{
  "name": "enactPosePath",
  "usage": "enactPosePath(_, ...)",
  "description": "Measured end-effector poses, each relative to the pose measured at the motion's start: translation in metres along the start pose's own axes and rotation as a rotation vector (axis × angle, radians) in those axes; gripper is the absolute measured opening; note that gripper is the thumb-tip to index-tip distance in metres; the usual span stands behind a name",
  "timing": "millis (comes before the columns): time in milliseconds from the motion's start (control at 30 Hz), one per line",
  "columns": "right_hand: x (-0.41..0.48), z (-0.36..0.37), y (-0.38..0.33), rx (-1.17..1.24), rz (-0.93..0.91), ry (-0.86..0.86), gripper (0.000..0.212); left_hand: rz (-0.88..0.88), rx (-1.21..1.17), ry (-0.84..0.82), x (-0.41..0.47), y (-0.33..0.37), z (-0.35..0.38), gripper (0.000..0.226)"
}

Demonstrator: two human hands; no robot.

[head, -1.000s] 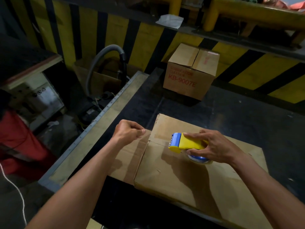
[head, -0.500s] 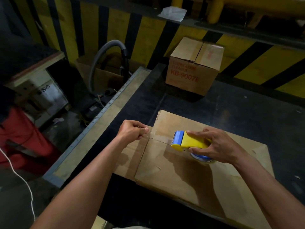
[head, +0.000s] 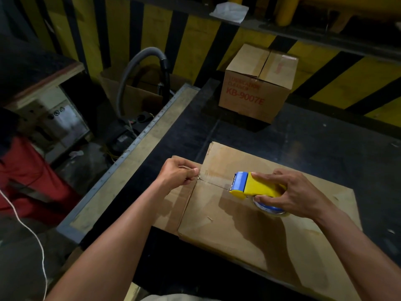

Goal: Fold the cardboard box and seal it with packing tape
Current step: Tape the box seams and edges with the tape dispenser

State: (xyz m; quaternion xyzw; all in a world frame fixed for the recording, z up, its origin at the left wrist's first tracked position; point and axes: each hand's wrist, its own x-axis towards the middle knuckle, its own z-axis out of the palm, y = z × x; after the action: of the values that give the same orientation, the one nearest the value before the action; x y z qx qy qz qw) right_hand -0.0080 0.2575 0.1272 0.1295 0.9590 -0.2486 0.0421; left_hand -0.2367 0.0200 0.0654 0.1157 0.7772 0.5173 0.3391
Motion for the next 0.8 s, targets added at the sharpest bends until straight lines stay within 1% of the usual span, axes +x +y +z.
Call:
enactPosePath(67, 0.0, 0.0, 0.0, 0.002, -0.003, 0.001, 0.08, 0.001, -0.001, -0.004, 0.001, -0.001, 0.0, 0.003)
enactPosePath(200, 0.0, 0.002, 0.0, 0.008, -0.008, 0.006, 0.077, -0.012, -0.029, -0.033, 0.004, -0.002, -0.003, 0.016)
enactPosePath(333, 0.002, 0.002, -0.001, -0.007, 0.001, -0.002, 0.081, -0.012, -0.034, -0.016, 0.003, -0.003, -0.001, 0.005)
enactPosePath(367, 0.002, 0.002, -0.001, -0.009, 0.005, -0.001, 0.083, -0.021, -0.043, -0.018, 0.003, -0.004, 0.0, 0.006)
enactPosePath(533, 0.002, 0.003, -0.001, -0.017, 0.018, 0.004, 0.086, -0.065, -0.066, -0.029, 0.005, -0.011, 0.001, 0.018)
enactPosePath(633, 0.004, 0.003, -0.003, -0.019, 0.029, 0.008, 0.086, -0.144, -0.158, -0.076, 0.005, -0.013, 0.002, 0.025)
enactPosePath(700, 0.004, 0.002, -0.005, -0.019, 0.029, 0.008, 0.086, -0.19, -0.211, -0.095, 0.004, -0.01, 0.002, 0.021)
enactPosePath(800, 0.004, 0.002, -0.007, -0.023, 0.038, 0.003, 0.088, -0.187, -0.197, -0.077, 0.004, -0.007, 0.005, 0.012)
